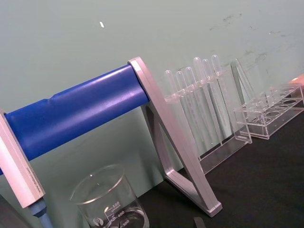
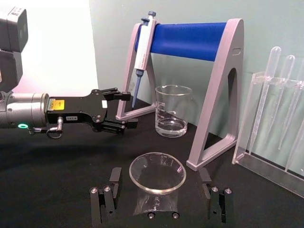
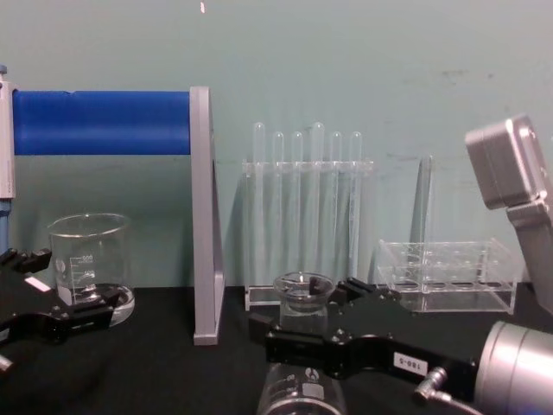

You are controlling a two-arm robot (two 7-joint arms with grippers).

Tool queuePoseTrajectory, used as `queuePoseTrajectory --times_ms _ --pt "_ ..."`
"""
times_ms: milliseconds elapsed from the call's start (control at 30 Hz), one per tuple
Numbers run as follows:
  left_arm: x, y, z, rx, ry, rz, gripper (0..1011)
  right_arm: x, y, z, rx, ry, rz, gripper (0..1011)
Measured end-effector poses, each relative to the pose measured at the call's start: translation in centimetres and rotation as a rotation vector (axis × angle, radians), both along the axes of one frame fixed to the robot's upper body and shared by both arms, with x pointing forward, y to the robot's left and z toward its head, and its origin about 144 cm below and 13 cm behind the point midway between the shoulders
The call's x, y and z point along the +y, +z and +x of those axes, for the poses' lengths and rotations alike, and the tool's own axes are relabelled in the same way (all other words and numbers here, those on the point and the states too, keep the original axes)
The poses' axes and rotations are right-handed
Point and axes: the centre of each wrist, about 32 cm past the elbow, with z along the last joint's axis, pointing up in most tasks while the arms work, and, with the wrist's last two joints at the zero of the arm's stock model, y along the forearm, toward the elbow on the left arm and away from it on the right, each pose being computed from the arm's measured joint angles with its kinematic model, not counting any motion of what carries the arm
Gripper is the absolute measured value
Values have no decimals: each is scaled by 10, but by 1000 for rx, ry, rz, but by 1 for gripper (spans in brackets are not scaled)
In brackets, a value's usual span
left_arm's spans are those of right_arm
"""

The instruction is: Grasp the erlenmeyer flask with one hand, shake it three times, then place it back.

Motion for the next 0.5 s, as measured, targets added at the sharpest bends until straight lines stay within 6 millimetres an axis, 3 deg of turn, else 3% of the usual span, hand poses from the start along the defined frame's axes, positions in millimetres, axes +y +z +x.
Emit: queuePoseTrajectory --times_ms 500 --pt "0 0 0 0 0 0 1001 0 0 -1 2 1 -1 977"
